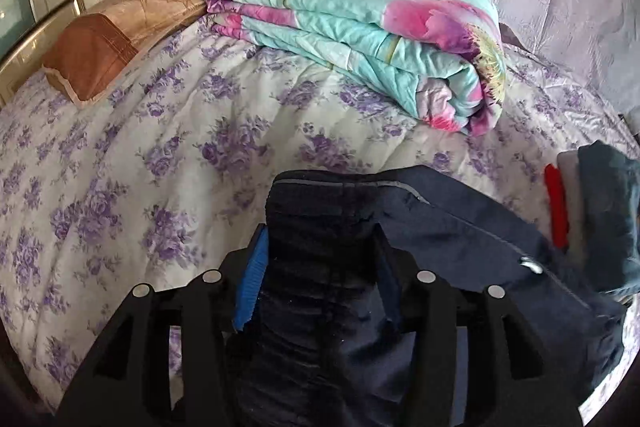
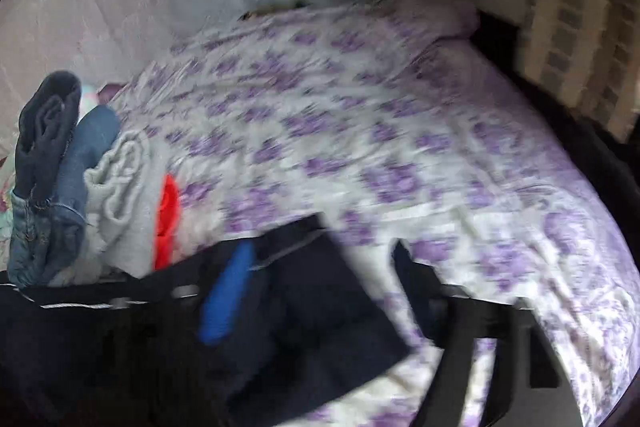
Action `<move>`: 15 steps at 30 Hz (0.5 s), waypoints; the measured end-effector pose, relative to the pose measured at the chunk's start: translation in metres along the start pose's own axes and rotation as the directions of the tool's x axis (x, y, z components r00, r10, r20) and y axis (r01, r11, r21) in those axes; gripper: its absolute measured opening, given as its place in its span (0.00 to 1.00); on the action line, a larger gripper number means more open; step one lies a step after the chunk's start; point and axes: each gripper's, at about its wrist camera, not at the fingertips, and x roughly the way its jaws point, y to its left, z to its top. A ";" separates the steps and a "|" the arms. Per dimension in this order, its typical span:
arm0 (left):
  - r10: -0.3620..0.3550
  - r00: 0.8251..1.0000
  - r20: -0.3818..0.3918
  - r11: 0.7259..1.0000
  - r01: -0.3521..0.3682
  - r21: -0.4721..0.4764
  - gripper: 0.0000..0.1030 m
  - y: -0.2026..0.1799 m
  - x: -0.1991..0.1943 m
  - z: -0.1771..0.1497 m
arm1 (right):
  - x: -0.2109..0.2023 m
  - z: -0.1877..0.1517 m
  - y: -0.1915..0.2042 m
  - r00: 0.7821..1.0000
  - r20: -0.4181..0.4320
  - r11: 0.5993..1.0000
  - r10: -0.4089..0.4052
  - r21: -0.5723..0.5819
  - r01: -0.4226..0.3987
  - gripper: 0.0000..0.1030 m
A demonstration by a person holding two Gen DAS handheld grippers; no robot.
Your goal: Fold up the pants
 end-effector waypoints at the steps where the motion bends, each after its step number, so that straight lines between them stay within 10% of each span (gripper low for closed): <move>1: -0.003 1.000 0.016 1.000 0.003 0.010 0.51 0.000 -0.005 -0.001 | -0.002 -0.003 -0.007 1.000 0.012 1.000 -0.018 -0.001 0.018 0.90; 6: -0.069 0.995 0.075 0.998 0.068 0.007 0.71 0.002 -0.049 0.001 | 0.018 -0.032 -0.039 0.994 -0.103 0.998 0.042 -0.032 -0.045 0.90; 9: -0.082 0.993 0.089 0.997 0.082 -0.001 0.73 0.005 -0.076 -0.002 | 0.054 -0.060 -0.031 0.956 -0.292 0.986 -0.029 -0.166 -0.021 0.62; 12: -0.086 0.993 0.086 0.996 0.084 0.023 0.73 0.019 -0.111 -0.023 | 0.018 -0.061 -0.042 0.985 -0.167 0.992 -0.042 -0.125 0.021 0.67; 15: -0.095 0.991 0.092 0.995 0.092 0.043 0.80 0.043 -0.145 -0.051 | -0.052 -0.071 -0.068 0.996 -0.031 0.995 0.087 -0.052 -0.089 0.95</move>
